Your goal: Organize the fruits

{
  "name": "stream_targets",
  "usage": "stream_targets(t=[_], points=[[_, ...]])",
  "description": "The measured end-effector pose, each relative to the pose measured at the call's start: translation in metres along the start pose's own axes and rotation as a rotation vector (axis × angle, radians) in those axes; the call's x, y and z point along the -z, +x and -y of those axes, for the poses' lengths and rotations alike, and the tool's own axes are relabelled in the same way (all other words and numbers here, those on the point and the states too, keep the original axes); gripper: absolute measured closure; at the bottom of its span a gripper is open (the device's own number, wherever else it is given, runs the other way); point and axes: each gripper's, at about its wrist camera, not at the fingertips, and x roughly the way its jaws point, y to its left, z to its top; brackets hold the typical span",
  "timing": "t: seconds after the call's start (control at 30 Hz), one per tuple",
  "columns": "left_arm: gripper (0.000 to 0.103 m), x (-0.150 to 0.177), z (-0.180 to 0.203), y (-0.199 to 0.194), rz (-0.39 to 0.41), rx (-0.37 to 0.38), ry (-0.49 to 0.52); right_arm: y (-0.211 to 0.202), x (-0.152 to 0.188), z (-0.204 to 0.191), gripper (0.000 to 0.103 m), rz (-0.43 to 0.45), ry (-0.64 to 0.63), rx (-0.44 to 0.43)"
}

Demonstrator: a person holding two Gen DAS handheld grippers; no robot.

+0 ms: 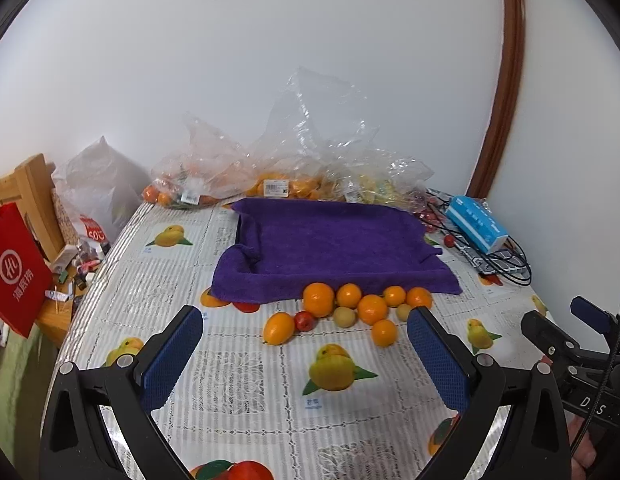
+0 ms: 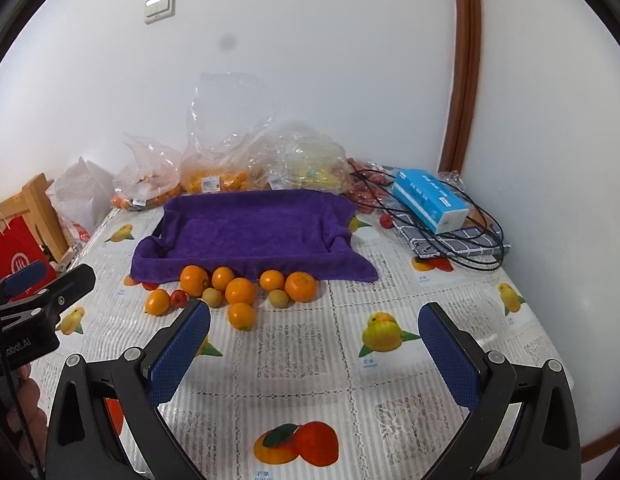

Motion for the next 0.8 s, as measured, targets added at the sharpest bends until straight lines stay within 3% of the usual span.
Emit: stream_targets(t=[0.17, 0.27, 0.37, 0.5, 0.8], points=[[0.001, 0.002, -0.013, 0.016, -0.005, 0.006, -0.016, 0.016, 0.002, 0.000, 0.000, 0.016, -0.019, -0.046], [0.007, 0.004, -0.018, 0.029, -0.021, 0.004, -0.009, 0.027, 0.003, 0.000, 0.001, 0.013, -0.014, -0.067], [0.008, 0.006, -0.023, 0.044, -0.044, -0.027, -0.002, 0.038, 0.008, 0.002, 0.001, 0.041, -0.004, -0.129], [0.008, 0.009, -0.033, 0.073, -0.114, 0.002, -0.024, 0.066, 0.007, 0.003, 0.001, -0.013, -0.010, -0.106], [0.008, 0.017, -0.041, 0.117, -0.169, -0.041, -0.032, 0.125, 0.010, 0.017, 0.031, -0.105, 0.009, -0.108]])
